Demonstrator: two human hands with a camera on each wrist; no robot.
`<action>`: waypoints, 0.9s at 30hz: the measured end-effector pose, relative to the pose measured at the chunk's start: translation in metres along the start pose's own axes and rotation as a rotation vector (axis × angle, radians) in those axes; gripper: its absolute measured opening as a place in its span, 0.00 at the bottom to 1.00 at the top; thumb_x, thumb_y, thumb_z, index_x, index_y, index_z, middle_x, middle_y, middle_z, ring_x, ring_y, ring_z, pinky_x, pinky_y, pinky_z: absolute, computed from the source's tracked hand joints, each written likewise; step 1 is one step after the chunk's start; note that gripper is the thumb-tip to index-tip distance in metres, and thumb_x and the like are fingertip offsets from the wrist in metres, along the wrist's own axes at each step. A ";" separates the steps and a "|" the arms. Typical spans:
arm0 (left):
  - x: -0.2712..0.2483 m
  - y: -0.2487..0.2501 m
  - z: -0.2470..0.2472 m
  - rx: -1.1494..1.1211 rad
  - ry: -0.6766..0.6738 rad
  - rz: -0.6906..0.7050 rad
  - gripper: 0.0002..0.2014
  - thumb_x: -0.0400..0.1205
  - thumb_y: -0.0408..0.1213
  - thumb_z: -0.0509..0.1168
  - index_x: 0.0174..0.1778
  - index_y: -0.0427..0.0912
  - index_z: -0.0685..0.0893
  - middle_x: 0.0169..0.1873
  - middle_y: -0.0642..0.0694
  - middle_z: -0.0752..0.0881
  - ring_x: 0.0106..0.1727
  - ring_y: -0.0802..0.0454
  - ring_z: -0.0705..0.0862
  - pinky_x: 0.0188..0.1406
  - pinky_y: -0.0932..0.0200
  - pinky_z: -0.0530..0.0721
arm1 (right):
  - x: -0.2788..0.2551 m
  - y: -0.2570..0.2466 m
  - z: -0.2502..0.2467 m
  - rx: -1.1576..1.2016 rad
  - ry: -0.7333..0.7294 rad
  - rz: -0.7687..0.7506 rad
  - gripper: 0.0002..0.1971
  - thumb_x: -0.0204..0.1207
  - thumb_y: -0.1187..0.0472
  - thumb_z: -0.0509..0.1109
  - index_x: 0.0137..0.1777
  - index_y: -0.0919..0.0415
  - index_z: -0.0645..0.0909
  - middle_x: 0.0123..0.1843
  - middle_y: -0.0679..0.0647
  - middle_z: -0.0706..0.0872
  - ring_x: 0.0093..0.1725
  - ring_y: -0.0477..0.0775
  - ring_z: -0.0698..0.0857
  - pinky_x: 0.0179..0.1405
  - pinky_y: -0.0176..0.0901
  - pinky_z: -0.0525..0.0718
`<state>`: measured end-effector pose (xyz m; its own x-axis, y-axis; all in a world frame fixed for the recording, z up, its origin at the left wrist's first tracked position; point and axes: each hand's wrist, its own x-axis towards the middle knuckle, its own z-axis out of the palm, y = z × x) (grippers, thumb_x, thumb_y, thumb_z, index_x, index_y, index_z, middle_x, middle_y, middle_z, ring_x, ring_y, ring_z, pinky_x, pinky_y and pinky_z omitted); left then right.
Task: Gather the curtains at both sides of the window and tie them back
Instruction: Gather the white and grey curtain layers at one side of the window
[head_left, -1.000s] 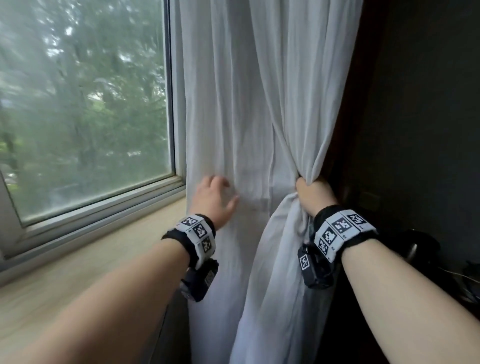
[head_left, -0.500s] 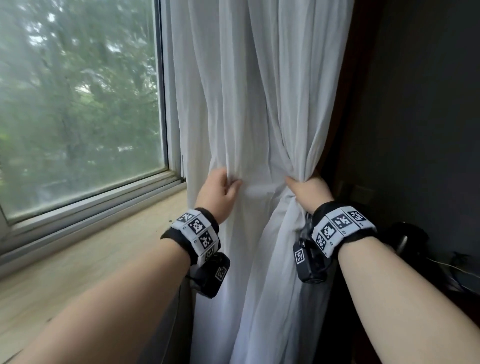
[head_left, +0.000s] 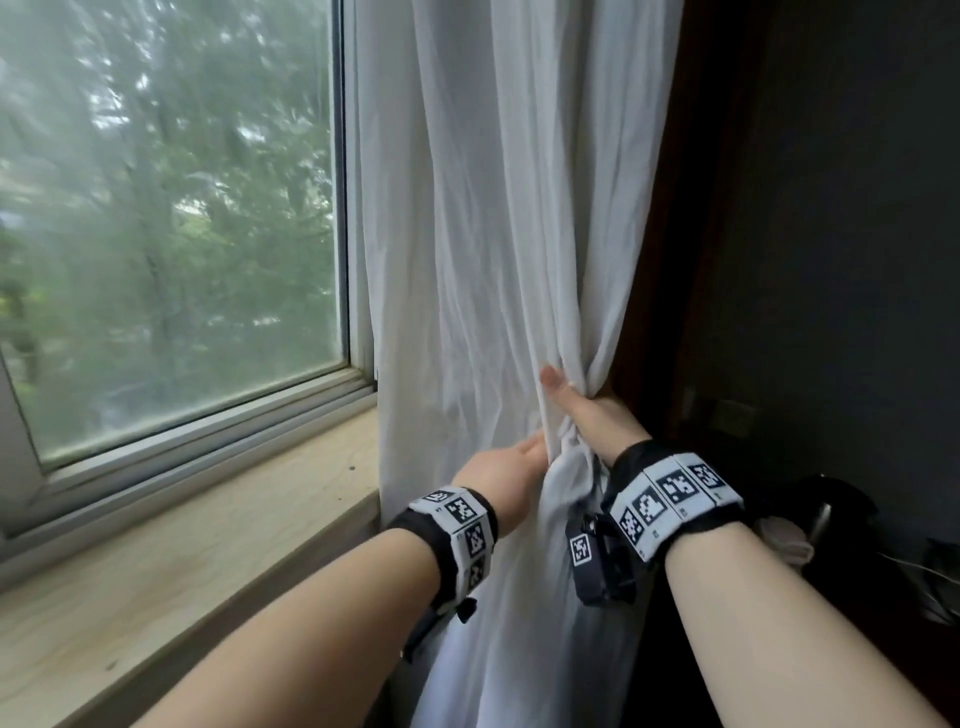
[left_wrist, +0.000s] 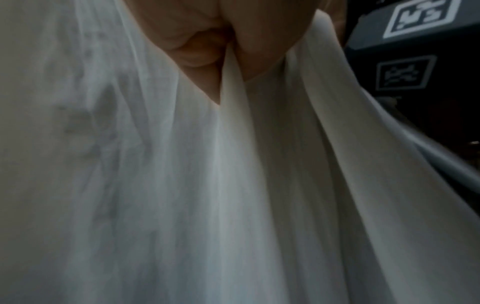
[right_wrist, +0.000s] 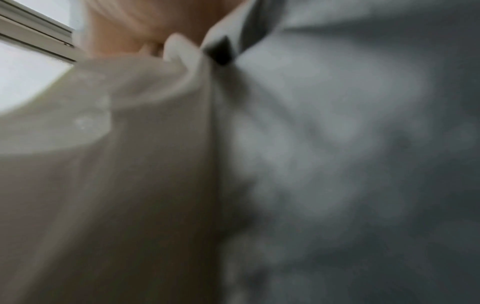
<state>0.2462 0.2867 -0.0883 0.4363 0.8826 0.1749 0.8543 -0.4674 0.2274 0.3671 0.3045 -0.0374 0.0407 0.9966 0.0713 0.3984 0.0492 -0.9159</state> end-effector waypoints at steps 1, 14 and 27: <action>0.002 -0.001 0.002 0.030 -0.037 0.009 0.43 0.75 0.19 0.54 0.81 0.55 0.48 0.79 0.50 0.63 0.54 0.36 0.84 0.48 0.48 0.81 | -0.001 0.000 0.000 -0.056 -0.013 0.006 0.30 0.64 0.33 0.70 0.51 0.61 0.80 0.47 0.51 0.84 0.49 0.50 0.83 0.53 0.37 0.76; 0.010 -0.070 -0.028 -0.213 0.577 -0.357 0.30 0.76 0.48 0.68 0.73 0.46 0.69 0.76 0.45 0.67 0.77 0.46 0.66 0.77 0.54 0.63 | 0.016 0.012 -0.023 -0.205 0.346 0.053 0.16 0.76 0.64 0.61 0.60 0.71 0.78 0.62 0.67 0.83 0.62 0.66 0.81 0.51 0.43 0.74; 0.030 -0.063 -0.032 -0.558 0.420 -0.321 0.04 0.81 0.39 0.63 0.47 0.44 0.80 0.44 0.47 0.76 0.43 0.50 0.77 0.43 0.63 0.75 | 0.006 0.017 -0.024 -0.140 0.349 0.031 0.15 0.77 0.64 0.60 0.59 0.70 0.80 0.59 0.67 0.83 0.60 0.66 0.80 0.51 0.41 0.71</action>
<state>0.1968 0.3410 -0.0667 -0.0484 0.9382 0.3427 0.6028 -0.2462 0.7589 0.3958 0.3099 -0.0429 0.3552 0.9139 0.1966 0.5122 -0.0143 -0.8588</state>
